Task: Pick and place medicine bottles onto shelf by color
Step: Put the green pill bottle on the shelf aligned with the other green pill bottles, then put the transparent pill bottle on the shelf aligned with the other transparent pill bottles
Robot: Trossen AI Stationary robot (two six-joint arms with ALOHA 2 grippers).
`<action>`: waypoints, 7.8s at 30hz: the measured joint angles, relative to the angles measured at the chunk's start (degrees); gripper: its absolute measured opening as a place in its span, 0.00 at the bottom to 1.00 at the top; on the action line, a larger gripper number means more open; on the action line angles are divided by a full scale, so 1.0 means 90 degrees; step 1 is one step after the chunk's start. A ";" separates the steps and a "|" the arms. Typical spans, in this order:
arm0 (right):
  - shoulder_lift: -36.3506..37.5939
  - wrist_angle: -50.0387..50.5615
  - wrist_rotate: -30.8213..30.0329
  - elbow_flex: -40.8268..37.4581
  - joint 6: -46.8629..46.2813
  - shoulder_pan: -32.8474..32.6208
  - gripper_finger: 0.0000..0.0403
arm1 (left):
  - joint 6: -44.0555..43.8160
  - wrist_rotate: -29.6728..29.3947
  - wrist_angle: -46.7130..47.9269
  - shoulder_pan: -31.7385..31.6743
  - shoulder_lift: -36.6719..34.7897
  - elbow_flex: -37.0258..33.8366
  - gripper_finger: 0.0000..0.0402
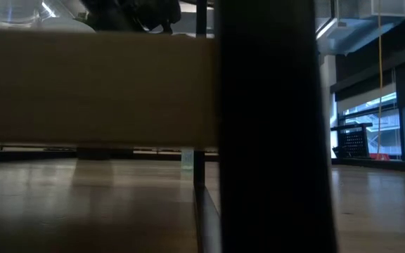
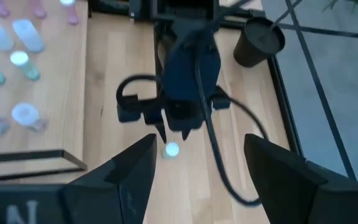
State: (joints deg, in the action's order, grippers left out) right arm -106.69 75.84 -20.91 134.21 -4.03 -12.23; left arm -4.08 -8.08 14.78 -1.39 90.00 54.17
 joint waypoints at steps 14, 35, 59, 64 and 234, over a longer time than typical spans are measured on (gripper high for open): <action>-0.0002 -0.0278 0.0005 0.0000 0.0000 0.0000 0.60 | 0.0024 -0.0012 -0.0260 -0.0005 0.0407 0.0001 0.64; -0.0005 -0.0426 0.0008 0.0000 0.0002 0.0000 0.60 | 0.0185 0.0105 -0.0838 -0.0138 0.0922 0.0005 0.66; -0.0005 -0.0557 0.0068 0.0000 0.0000 0.0000 0.60 | 0.0238 -0.0017 -0.0941 -0.0143 0.1126 0.0000 0.42; -0.0005 -0.0557 0.0068 0.0000 0.0000 -0.0002 0.60 | 0.0370 -0.0033 -0.0937 -0.0081 0.1126 0.0000 0.30; -0.0005 -0.0308 0.3000 -0.0058 0.1647 -0.0008 0.60 | -0.4829 -0.1985 0.2585 0.5668 -0.1385 0.0000 0.49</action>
State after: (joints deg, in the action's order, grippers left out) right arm -106.74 73.07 6.09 133.69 10.79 -12.30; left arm -47.53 -25.94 38.04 49.63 77.54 54.17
